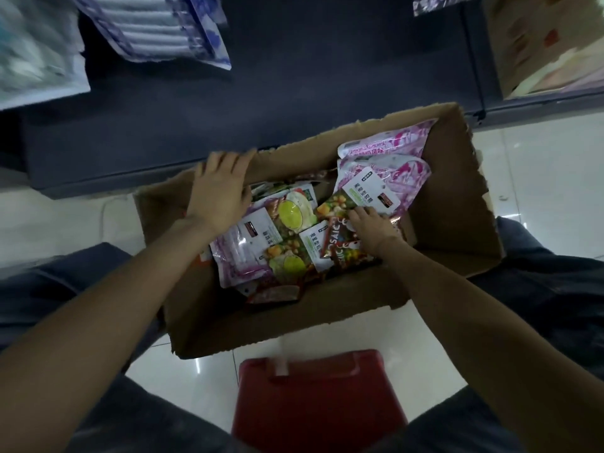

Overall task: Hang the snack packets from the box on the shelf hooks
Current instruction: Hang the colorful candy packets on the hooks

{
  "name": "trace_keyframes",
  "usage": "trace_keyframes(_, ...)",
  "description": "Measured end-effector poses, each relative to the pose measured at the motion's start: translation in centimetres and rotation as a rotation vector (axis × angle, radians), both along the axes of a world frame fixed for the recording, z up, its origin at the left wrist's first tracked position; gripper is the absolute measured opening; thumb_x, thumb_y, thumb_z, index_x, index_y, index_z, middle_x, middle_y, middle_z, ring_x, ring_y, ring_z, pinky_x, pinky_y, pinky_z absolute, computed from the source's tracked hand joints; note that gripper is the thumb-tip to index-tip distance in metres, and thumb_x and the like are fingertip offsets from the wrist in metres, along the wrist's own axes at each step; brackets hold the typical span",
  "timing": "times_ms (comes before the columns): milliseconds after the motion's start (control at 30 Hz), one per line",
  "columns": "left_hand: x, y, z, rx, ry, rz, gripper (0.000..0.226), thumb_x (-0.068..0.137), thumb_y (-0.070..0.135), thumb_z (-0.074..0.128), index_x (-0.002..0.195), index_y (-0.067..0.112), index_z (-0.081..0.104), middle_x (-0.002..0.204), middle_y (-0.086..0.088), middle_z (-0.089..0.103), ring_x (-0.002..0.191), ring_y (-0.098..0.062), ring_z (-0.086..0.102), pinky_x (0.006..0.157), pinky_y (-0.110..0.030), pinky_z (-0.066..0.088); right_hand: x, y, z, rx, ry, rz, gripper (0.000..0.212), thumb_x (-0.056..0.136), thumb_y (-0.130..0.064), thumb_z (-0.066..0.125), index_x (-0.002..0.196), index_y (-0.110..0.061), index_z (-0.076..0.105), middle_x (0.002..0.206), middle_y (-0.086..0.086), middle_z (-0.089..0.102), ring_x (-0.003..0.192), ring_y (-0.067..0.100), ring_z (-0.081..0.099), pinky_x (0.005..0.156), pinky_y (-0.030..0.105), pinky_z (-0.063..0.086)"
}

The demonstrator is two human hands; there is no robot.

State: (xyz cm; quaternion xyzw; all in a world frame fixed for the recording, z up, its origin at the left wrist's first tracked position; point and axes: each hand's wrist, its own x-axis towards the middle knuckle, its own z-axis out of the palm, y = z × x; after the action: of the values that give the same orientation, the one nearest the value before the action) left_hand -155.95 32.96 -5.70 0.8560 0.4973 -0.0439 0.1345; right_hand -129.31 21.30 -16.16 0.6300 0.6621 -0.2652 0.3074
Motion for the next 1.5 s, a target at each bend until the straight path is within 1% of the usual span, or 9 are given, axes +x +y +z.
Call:
trace_keyframes(200, 0.2, -1.1, -0.9, 0.01, -0.035, 0.068, 0.069, 0.088, 0.016, 0.057, 0.149, 0.012, 0.025, 0.138, -0.013, 0.044, 0.127, -0.034, 0.032, 0.105, -0.047, 0.026, 0.3, -0.7, -1.2, 0.006, -0.049, 0.121, 0.037, 0.093, -0.023, 0.052, 0.131, -0.018, 0.053, 0.136, 0.008, 0.047, 0.129, 0.027, 0.038, 0.106, 0.04, 0.033)
trace_keyframes(500, 1.3, -2.4, 0.3, 0.048, -0.207, 0.157, 0.066, 0.087, 0.014, 0.06, 0.146, 0.009, 0.031, 0.151, -0.012, 0.029, 0.14, -0.031, 0.02, 0.116, -0.043, 0.018, 0.4, -1.7, 3.6, 0.08, 0.039, -0.125, 0.039, 0.098, -0.022, 0.043, 0.137, -0.022, 0.041, 0.119, 0.013, 0.06, 0.109, 0.032, 0.059, 0.087, 0.039, 0.048)
trace_keyframes(567, 2.2, -3.9, 1.2, 0.048, -0.345, 0.187, 0.059, 0.088, 0.018, 0.061, 0.143, 0.012, 0.038, 0.149, -0.009, 0.034, 0.139, -0.027, 0.022, 0.116, -0.038, 0.015, 0.6, -1.5, 5.4, 0.233, 0.164, -0.304, 0.04, 0.098, -0.022, 0.046, 0.137, -0.021, 0.043, 0.117, 0.014, 0.062, 0.106, 0.034, 0.06, 0.086, 0.04, 0.049)
trace_keyframes(700, 4.1, -7.1, 2.4, -0.365, -0.527, 0.303, 0.071, 0.088, 0.03, 0.064, 0.148, 0.021, 0.028, 0.152, -0.004, 0.024, 0.141, -0.021, 0.021, 0.116, -0.039, 0.021, 0.0, -1.2, 8.9, 0.491, 0.571, -0.672, 0.03, 0.092, -0.019, 0.061, 0.12, -0.01, 0.058, 0.108, 0.01, 0.068, 0.101, 0.029, 0.062, 0.086, 0.039, 0.051)
trace_keyframes(833, 4.6, -7.0, 3.2, -0.393, -0.478, 0.214, 0.094, 0.078, 0.037, 0.074, 0.151, 0.022, 0.016, 0.158, -0.004, 0.008, 0.144, -0.022, 0.007, 0.115, -0.042, 0.013, -1.2, 0.0, 12.4, 0.444, 0.828, -0.597, 0.021, 0.089, -0.017, 0.065, 0.108, -0.007, 0.064, 0.102, 0.007, 0.07, 0.095, 0.023, 0.064, 0.084, 0.037, 0.051)
trace_keyframes(967, 4.0, -4.8, 4.1, -0.359, -0.44, 0.063, 0.086, 0.069, 0.035, 0.082, 0.141, 0.022, 0.037, 0.147, -0.005, 0.038, 0.136, -0.024, 0.031, 0.113, -0.046, 0.026, -2.6, 1.8, 14.8, 0.391, 0.794, -0.232, 0.017, 0.089, -0.021, 0.065, 0.101, -0.008, 0.064, 0.087, -0.001, 0.065, 0.079, 0.015, 0.058, 0.067, 0.032, 0.042)
trace_keyframes(1067, 3.2, -4.2, 4.3, -0.399, -0.449, 0.145, 0.06, 0.071, 0.036, 0.08, 0.122, 0.015, 0.056, 0.117, -0.003, 0.065, 0.107, -0.02, 0.06, 0.09, -0.035, 0.047, -3.0, 2.8, 14.8, 0.427, 0.765, -0.21, 0.011, 0.089, -0.021, 0.065, 0.094, -0.012, 0.063, 0.081, -0.002, 0.064, 0.071, 0.012, 0.053, 0.063, 0.031, 0.038)
trace_keyframes(1333, 1.9, -5.1, 1.9, -0.46, -0.463, 0.351, 0.039, 0.076, 0.037, 0.076, 0.104, 0.014, 0.064, 0.103, -0.003, 0.07, 0.095, -0.019, 0.064, 0.085, -0.039, 0.051, -3.5, 3.2, 12.6, 0.355, 0.837, -0.467, 0.03, 0.081, -0.024, 0.075, 0.105, -0.012, 0.062, 0.098, 0.001, 0.067, 0.089, 0.015, 0.063, 0.082, 0.03, 0.052)
trace_keyframes(1500, 1.4, -5.3, 0.0, -0.459, -0.524, 0.417, 0.035, 0.077, 0.032, 0.077, 0.108, 0.018, 0.066, 0.105, -0.001, 0.07, 0.098, -0.018, 0.064, 0.089, -0.037, 0.05, -3.3, 3.1, 11.1, 0.205, 0.732, -0.288, 0.046, 0.079, -0.006, 0.074, 0.122, -0.01, 0.057, 0.113, 0.008, 0.067, 0.104, 0.019, 0.061, 0.088, 0.024, 0.047)
